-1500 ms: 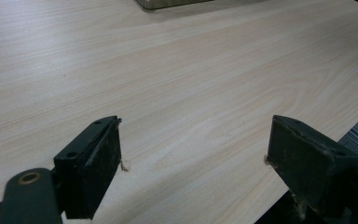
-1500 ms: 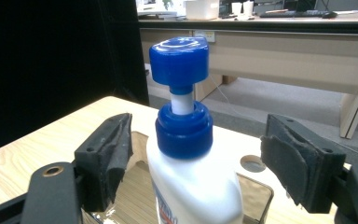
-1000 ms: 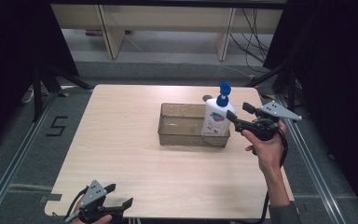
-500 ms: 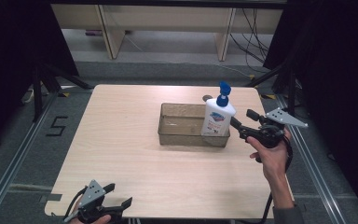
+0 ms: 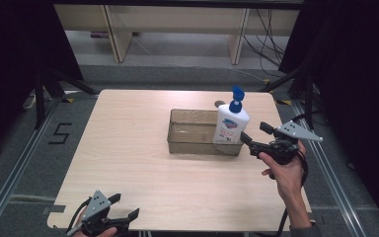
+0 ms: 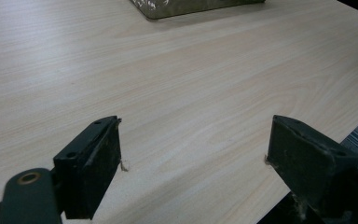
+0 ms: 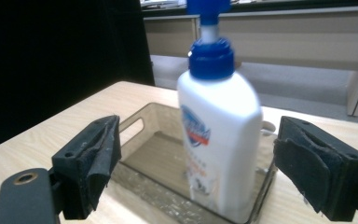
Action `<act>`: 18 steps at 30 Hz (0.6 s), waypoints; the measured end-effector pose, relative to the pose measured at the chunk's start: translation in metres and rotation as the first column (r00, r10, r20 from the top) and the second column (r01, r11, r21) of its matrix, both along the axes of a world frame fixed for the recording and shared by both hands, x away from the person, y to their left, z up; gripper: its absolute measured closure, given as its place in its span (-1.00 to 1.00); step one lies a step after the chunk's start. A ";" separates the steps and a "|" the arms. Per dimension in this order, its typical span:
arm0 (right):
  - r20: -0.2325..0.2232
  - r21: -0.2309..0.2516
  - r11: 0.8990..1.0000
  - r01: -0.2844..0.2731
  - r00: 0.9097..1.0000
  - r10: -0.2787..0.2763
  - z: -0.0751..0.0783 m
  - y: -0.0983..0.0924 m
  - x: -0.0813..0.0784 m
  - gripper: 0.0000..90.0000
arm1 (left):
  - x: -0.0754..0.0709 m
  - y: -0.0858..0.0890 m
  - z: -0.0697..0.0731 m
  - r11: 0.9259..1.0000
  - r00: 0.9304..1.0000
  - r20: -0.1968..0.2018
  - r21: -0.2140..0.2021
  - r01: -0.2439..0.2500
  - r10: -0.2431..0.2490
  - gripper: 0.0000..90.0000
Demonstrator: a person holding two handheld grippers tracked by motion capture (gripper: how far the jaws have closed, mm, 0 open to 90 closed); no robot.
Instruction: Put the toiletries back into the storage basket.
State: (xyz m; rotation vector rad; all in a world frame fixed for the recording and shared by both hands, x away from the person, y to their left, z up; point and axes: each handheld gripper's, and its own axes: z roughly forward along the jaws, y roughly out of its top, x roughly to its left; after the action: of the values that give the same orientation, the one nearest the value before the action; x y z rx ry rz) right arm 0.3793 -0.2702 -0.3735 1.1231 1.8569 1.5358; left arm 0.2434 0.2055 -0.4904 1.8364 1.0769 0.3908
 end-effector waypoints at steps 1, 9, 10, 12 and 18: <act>-0.011 0.006 1.000 -0.006 1.000 0.006 -0.002 0.002 -0.001 -0.66 | 0.000 0.001 0.000 1.000 1.000 -0.003 0.007 0.001 -0.001 -0.62; -0.019 0.005 1.000 -0.022 1.000 0.022 -0.006 0.007 -0.007 -0.66 | 0.000 0.001 0.000 1.000 1.000 -0.001 0.010 0.000 0.000 -0.63; -0.029 -0.012 1.000 -0.016 0.999 0.015 -0.005 0.006 -0.009 -0.66 | 0.000 0.001 0.000 1.000 1.000 0.000 0.010 0.001 -0.001 -0.63; -0.019 -0.010 1.000 -0.019 1.000 0.019 -0.005 0.006 -0.010 -0.66 | 0.000 0.000 0.000 1.000 1.000 0.001 0.000 -0.005 0.005 -0.63; -0.009 0.014 1.000 -0.028 1.000 0.028 -0.008 0.007 -0.015 -0.66 | 0.000 0.000 0.001 1.000 1.000 0.004 0.004 -0.005 0.005 -0.63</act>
State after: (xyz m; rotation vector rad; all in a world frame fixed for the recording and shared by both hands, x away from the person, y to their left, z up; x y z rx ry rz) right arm 0.3645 -0.2628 -0.3811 1.1164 1.8780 1.5637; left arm 0.2434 0.2051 -0.4898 1.8361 1.0787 0.3993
